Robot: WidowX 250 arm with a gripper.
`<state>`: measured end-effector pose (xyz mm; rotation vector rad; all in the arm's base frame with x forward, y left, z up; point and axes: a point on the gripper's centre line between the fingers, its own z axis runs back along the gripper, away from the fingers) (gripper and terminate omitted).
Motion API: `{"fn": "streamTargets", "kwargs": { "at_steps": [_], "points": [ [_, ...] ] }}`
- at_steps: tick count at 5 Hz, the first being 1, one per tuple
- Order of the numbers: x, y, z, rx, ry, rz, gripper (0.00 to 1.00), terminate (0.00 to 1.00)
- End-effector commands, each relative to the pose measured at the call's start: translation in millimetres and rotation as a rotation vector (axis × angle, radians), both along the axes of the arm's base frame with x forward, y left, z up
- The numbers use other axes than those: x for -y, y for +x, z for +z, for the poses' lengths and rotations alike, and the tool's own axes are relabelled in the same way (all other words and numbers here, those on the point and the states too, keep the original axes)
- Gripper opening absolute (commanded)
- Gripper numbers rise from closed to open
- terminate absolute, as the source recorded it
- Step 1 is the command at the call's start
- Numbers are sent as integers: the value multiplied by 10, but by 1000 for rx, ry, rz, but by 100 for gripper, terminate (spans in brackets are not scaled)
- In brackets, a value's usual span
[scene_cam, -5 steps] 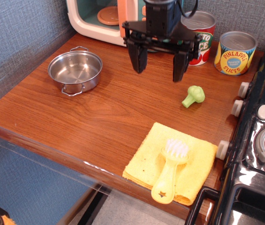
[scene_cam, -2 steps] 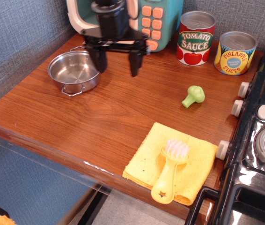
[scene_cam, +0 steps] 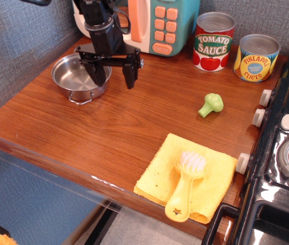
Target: Move the pot to the left of the green vegetable.
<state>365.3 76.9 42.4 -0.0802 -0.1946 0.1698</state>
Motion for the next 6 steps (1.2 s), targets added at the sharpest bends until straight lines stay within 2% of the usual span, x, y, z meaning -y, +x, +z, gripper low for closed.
{"fn": "streamTargets", "kwargs": {
  "at_steps": [1, 6],
  "points": [
    [-154, 252, -24, 11, 22, 11, 100, 0],
    [-158, 153, 452, 152, 25, 22, 100, 0]
  ]
}}
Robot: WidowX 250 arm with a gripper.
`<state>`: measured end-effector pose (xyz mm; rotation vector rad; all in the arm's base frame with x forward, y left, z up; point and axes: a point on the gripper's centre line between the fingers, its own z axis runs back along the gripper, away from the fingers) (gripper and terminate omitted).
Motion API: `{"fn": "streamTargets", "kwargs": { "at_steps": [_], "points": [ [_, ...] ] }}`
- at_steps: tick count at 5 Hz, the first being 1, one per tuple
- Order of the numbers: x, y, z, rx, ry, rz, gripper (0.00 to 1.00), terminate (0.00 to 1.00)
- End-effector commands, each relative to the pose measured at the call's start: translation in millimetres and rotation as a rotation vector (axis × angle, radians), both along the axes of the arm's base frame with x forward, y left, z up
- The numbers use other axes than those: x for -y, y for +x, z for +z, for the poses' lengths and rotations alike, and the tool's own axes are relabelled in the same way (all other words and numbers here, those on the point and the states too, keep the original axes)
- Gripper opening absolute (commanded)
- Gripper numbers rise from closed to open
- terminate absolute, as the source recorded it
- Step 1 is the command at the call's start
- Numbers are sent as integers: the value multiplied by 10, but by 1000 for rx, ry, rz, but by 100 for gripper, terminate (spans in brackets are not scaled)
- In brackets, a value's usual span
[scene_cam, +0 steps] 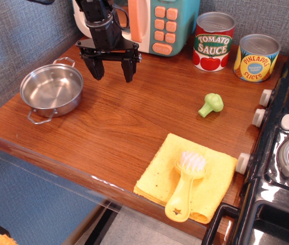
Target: Move the pot to the left of the green vegetable.
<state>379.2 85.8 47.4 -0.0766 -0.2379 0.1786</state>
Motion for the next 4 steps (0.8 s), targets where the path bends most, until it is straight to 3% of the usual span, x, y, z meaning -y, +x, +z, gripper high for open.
{"fn": "streamTargets", "kwargs": {
  "at_steps": [1, 2, 4],
  "points": [
    [-148, -110, 548, 150, 24, 32, 100, 0],
    [-172, -265, 598, 102, 50, 44, 100, 0],
    [-344, -523, 237, -29, -25, 3, 100, 0]
  ]
}}
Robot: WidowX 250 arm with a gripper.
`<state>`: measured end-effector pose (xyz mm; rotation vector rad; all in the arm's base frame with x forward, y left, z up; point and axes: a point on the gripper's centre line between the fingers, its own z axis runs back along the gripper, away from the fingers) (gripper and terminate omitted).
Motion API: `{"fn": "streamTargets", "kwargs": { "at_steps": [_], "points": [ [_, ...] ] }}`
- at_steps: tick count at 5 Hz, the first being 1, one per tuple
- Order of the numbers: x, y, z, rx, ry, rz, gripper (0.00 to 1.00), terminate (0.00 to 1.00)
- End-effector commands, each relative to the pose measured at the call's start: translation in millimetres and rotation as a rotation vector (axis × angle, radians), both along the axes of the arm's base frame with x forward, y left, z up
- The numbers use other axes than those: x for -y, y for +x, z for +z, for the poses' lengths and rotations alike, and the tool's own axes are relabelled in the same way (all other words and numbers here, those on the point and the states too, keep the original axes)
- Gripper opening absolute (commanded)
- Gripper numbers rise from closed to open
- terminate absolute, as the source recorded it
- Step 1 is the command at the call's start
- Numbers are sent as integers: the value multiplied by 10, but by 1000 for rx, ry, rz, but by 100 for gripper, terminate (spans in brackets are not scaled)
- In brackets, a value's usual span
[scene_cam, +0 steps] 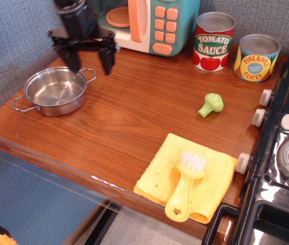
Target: Move the pot to the left of the green vegetable.
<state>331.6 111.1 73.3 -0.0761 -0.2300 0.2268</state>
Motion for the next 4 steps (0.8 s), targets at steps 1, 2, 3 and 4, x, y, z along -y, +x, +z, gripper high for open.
{"fn": "streamTargets", "kwargs": {
  "at_steps": [1, 2, 3, 4],
  "points": [
    [-71, -72, -259, -92, -21, -108, 100, 0],
    [-57, -87, -435, -150, -13, -107, 100, 0],
    [-14, -74, -529, -169, -8, -97, 100, 0],
    [11, -52, -529, -161, -1, -105, 0, 0]
  ]
}}
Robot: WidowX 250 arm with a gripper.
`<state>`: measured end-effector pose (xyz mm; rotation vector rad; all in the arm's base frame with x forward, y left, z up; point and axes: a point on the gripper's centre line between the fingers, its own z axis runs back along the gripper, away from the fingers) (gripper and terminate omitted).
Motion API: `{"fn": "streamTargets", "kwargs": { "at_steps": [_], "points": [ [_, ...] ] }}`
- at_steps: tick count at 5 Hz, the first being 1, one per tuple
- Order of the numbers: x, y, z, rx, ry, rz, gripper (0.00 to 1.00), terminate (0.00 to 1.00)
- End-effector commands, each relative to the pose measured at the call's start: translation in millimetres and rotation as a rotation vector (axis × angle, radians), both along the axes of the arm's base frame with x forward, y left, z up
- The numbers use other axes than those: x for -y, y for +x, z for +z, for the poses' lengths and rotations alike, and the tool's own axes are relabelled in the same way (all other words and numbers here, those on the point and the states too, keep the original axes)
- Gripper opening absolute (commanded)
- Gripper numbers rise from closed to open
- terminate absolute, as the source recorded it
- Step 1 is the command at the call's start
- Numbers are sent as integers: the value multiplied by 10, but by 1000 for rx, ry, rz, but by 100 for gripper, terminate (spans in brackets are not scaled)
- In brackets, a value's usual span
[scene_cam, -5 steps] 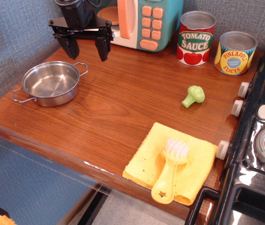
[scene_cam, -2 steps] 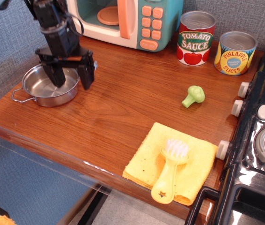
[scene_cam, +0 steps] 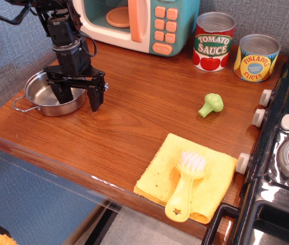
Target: Move the pot to the left of the green vegetable.
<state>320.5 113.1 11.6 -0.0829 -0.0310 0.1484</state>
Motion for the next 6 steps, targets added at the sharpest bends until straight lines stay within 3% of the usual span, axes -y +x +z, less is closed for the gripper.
{"fn": "streamTargets", "kwargs": {
  "at_steps": [1, 2, 3, 4, 5, 6],
  "points": [
    [57, 72, 94, 23, 21, -37, 0, 0],
    [71, 63, 163, 44, 39, -42, 0, 0],
    [108, 75, 395, 107, 81, -40, 0, 0],
    [353, 226, 871, 252, 129, -50, 0, 0],
    [739, 504, 1021, 296, 114, -143, 0, 0],
    [1187, 787, 948, 284, 84, -253, 0, 0]
  ]
}}
